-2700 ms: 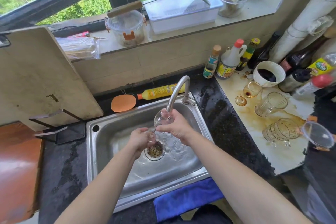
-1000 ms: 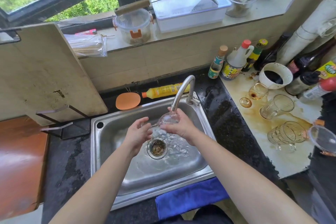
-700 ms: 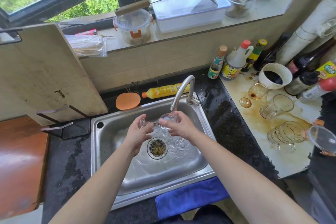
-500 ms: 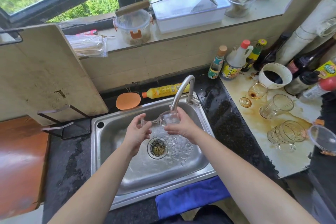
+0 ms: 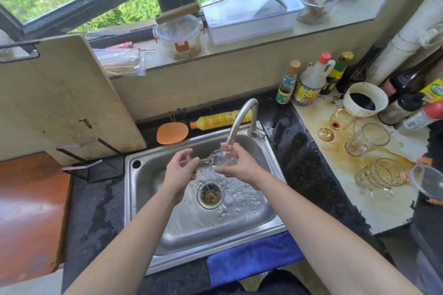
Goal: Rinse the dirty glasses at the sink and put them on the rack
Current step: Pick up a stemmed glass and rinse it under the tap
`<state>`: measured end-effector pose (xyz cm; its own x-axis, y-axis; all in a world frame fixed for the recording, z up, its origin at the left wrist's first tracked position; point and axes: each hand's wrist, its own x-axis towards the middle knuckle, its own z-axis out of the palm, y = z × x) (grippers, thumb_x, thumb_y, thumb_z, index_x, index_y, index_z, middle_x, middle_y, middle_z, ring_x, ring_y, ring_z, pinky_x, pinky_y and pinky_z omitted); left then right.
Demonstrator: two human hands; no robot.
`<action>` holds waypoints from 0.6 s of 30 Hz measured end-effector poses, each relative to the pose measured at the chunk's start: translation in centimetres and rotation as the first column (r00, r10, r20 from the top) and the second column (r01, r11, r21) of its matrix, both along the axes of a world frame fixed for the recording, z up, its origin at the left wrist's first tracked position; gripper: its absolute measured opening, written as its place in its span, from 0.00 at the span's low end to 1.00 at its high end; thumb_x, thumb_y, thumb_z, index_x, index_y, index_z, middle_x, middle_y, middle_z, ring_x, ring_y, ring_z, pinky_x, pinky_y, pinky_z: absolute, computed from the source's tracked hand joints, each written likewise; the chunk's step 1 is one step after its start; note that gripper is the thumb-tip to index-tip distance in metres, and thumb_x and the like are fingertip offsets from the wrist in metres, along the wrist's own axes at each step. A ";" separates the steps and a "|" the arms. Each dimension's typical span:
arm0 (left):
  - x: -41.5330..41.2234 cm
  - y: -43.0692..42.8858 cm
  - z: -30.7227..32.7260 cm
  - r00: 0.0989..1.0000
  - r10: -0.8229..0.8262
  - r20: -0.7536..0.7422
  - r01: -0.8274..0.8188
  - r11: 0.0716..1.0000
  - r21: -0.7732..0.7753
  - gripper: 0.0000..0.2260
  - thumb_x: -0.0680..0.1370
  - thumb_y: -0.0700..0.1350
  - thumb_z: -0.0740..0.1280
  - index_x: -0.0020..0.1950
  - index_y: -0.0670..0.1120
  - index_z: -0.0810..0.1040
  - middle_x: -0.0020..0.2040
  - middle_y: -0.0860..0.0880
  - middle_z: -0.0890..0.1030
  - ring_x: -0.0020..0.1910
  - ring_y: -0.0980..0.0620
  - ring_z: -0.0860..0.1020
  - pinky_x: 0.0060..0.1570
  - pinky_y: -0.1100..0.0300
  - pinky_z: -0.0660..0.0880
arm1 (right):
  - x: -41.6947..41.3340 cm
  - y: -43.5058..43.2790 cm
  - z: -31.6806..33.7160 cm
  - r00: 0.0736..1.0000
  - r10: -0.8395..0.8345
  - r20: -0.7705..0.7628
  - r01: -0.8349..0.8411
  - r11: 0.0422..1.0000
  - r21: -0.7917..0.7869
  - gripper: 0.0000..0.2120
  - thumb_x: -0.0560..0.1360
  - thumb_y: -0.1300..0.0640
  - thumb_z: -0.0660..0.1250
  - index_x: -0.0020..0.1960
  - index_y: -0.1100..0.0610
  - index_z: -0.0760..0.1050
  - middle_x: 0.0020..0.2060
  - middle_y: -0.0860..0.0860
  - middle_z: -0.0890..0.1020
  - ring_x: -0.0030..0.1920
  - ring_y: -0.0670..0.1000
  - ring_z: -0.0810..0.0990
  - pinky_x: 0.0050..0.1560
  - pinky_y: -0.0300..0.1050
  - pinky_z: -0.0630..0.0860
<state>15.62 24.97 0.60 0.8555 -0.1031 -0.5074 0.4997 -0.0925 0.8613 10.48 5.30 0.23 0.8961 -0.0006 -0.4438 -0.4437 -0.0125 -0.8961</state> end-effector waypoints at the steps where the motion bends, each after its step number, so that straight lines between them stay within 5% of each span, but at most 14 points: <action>1: 0.0 0.0 0.1 1.000 0.004 -0.010 -0.004 1.000 -0.006 0.15 0.79 0.39 0.71 0.65 0.47 0.75 0.45 0.46 0.76 0.34 0.53 0.69 0.36 0.58 0.70 | -0.1 0.0 0.2 1.000 0.008 -0.025 -0.009 1.000 -0.016 0.35 0.71 0.52 0.80 0.72 0.49 0.68 0.64 0.49 0.74 0.57 0.47 0.81 0.50 0.43 0.83; 7: -0.4 -0.7 1.2 0.999 0.008 -0.033 -0.010 0.999 -0.047 0.14 0.78 0.44 0.73 0.61 0.42 0.77 0.51 0.45 0.81 0.46 0.49 0.78 0.43 0.57 0.76 | -0.5 0.5 1.7 0.961 0.000 -0.275 -0.002 1.000 -0.006 0.25 0.74 0.28 0.63 0.54 0.48 0.77 0.50 0.53 0.82 0.40 0.51 0.81 0.40 0.43 0.76; 12: -1.3 -1.2 2.6 0.998 0.007 -0.062 -0.017 0.988 -0.155 0.18 0.74 0.40 0.75 0.62 0.44 0.76 0.52 0.45 0.84 0.49 0.48 0.81 0.45 0.55 0.75 | -0.7 0.8 1.5 0.928 -0.080 -0.365 0.122 0.988 0.093 0.36 0.74 0.25 0.60 0.58 0.58 0.77 0.30 0.48 0.73 0.27 0.45 0.66 0.32 0.38 0.63; 18: -2.4 -0.7 4.2 0.985 -0.052 -0.166 -0.009 0.937 -0.348 0.22 0.69 0.42 0.77 0.61 0.45 0.77 0.56 0.43 0.84 0.53 0.45 0.81 0.50 0.52 0.76 | -1.8 0.7 2.6 0.917 0.049 -0.397 0.040 0.976 0.213 0.36 0.75 0.26 0.59 0.61 0.58 0.74 0.32 0.49 0.72 0.29 0.46 0.66 0.33 0.38 0.63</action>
<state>13.17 24.30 4.76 0.7552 -0.3161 -0.5742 0.6426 0.1842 0.7437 8.67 6.03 2.85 0.6451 0.1370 -0.7518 -0.7635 0.1556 -0.6268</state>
